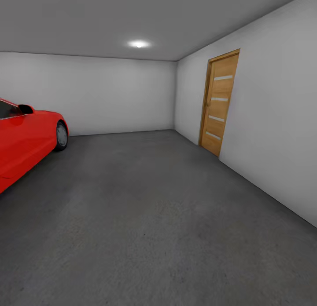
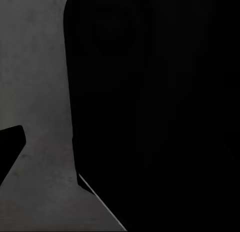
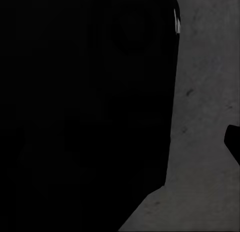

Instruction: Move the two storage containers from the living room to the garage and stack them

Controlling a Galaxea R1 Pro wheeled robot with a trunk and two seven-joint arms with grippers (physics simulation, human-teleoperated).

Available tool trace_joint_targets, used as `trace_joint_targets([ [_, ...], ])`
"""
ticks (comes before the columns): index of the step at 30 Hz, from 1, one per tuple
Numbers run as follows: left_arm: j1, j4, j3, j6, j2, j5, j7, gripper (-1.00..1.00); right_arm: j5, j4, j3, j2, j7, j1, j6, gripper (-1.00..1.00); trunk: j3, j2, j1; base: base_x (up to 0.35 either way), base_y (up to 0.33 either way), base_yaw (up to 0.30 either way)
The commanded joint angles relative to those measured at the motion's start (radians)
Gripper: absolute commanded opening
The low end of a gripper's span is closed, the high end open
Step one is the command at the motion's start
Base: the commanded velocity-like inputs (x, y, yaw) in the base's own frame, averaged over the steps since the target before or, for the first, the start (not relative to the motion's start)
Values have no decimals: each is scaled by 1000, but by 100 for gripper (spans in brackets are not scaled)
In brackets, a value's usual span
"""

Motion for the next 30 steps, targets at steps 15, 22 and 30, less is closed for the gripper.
trace_joint_targets([
  [15, -10, -8, 1, -16, 5, -3, -7, 100, 1, 0, -4, 6, 0, -5, 0, 100, 0, 0, 0, 0, 0, 0],
  [22, -10, -8, 1, -16, 5, -3, -7, 100, 1, 0, -4, 6, 0, -5, 0, 100, 0, 0, 0, 0, 0, 0],
  [30, -9, -8, 0, -15, -5, 0, -7, 100, -2, -3, -5, 5, -1, -5, 1, 100, 0, 0, 0, 137, 68, 0],
])
